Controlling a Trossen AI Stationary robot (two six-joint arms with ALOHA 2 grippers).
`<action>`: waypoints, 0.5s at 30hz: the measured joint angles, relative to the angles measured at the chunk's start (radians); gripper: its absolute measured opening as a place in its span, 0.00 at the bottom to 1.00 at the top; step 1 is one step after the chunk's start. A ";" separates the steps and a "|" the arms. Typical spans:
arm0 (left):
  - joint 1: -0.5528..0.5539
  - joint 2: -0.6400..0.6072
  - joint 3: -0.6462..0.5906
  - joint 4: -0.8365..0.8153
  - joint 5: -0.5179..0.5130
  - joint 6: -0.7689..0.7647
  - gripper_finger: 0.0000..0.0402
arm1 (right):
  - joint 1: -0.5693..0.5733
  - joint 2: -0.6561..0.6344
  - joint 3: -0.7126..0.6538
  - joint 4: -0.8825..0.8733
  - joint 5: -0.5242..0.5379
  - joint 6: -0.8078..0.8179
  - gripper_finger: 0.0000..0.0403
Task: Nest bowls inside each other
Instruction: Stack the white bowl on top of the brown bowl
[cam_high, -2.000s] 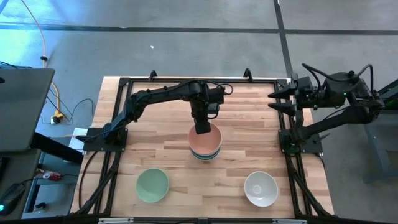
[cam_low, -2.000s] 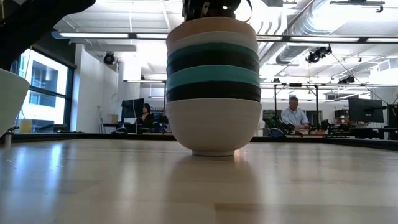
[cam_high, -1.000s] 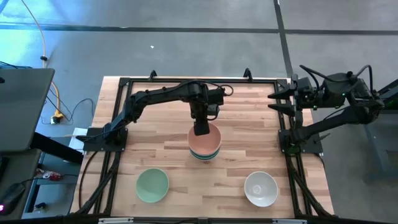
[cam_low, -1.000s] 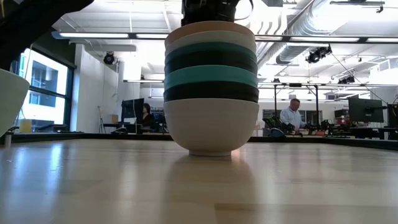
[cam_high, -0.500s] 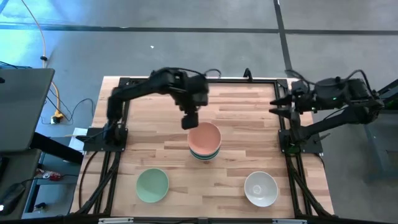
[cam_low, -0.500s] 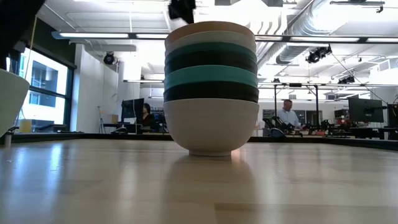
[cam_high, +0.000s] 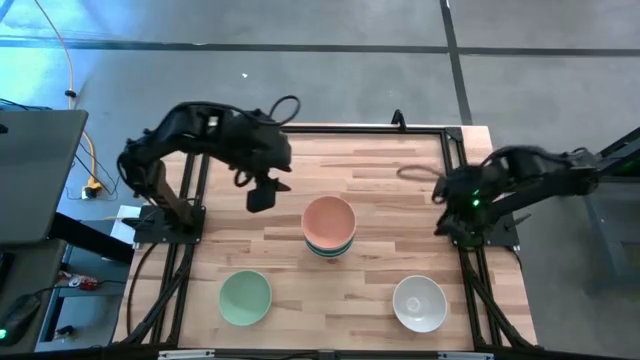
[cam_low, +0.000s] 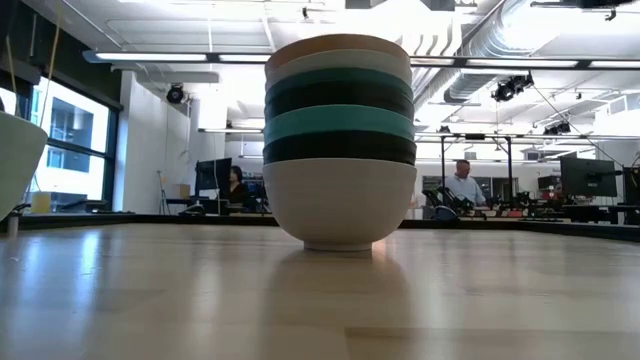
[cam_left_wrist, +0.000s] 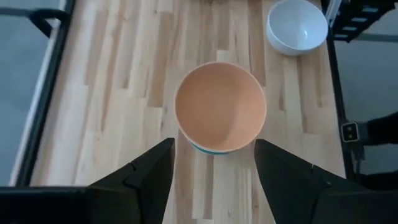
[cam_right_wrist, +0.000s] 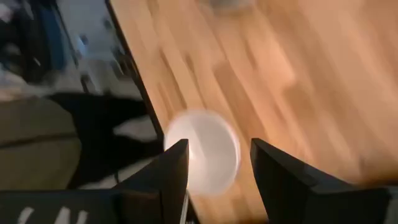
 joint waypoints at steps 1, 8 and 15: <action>-0.004 -0.009 0.000 0.000 -0.013 -0.002 0.53 | 0.012 -0.003 -0.033 0.000 -0.017 0.026 0.41; -0.025 -0.044 0.000 0.000 -0.059 -0.011 0.53 | 0.103 -0.006 -0.235 0.056 -0.065 0.185 0.41; -0.024 -0.057 0.000 0.000 -0.067 -0.006 0.53 | 0.236 0.016 -0.416 0.287 -0.105 0.369 0.41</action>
